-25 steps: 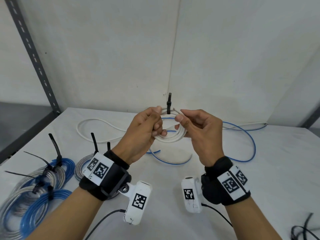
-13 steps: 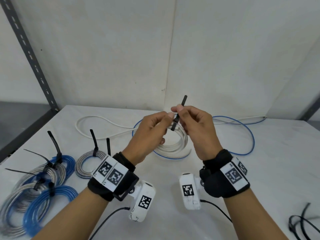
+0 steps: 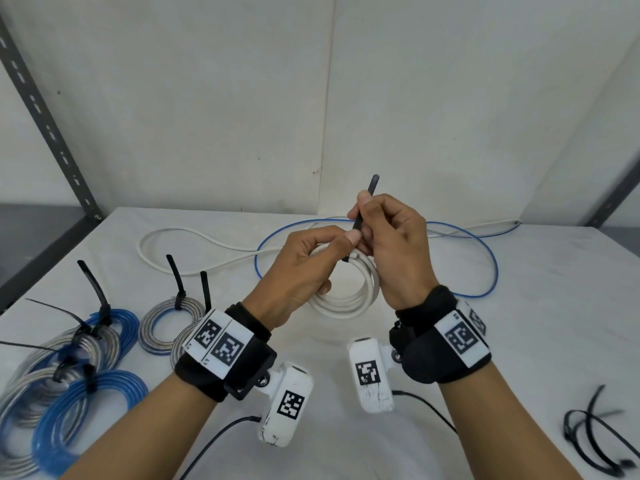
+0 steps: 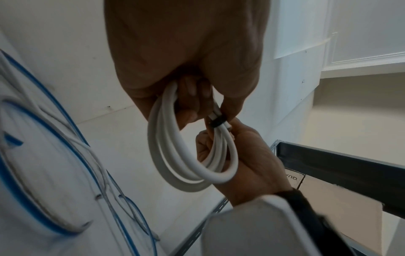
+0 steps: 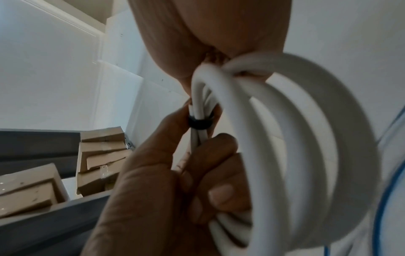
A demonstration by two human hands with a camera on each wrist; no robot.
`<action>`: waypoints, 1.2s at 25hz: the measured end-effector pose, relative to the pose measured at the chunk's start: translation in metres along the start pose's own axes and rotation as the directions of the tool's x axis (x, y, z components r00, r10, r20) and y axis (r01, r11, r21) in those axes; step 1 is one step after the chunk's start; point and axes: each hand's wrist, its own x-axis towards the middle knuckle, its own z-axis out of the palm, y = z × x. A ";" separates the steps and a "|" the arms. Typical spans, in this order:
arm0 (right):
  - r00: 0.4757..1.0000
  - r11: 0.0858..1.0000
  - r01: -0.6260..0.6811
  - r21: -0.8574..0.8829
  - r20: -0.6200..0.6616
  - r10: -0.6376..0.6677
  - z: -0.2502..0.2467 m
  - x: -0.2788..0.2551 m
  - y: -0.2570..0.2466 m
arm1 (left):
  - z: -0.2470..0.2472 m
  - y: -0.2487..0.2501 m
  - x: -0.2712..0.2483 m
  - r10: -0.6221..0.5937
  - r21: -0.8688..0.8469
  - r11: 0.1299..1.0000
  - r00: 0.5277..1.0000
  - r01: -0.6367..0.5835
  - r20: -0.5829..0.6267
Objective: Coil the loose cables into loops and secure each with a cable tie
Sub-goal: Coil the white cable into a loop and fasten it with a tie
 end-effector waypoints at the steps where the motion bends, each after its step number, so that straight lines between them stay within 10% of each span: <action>1: 1.000 1.000 0.017 -0.008 -0.005 -0.017 0.000 0.000 0.000 | 0.000 -0.001 0.001 0.002 -0.011 1.000 1.000 -0.002 0.003; 14: 0.960 0.986 0.128 -0.110 -0.235 -0.151 0.003 0.013 -0.006 | -0.034 0.017 -0.029 -0.002 -0.074 0.997 0.998 0.007 0.071; 17: 0.999 0.992 0.023 -0.120 0.036 -0.019 0.013 -0.007 -0.017 | -0.054 0.028 -0.055 -0.025 -0.101 0.995 1.000 0.024 -0.006; 20: 0.895 0.977 -0.078 -0.199 0.418 0.157 0.019 -0.033 -0.027 | -0.079 0.036 -0.078 -0.081 -0.146 0.987 0.993 0.068 -0.083; 25: 0.847 0.944 -0.188 -0.271 0.442 0.296 0.065 -0.053 -0.033 | -0.104 0.046 -0.119 -0.074 0.268 0.955 0.976 0.128 -0.204; 28: 0.712 0.923 -0.324 -0.209 0.589 0.383 0.091 -0.063 -0.029 | -0.116 0.052 -0.135 -0.217 0.179 0.957 0.972 0.231 -0.090; 30: 0.810 0.932 -0.131 -0.338 0.506 0.298 0.097 -0.065 -0.019 | -0.131 0.050 -0.142 -0.285 0.105 0.951 0.955 0.292 -0.078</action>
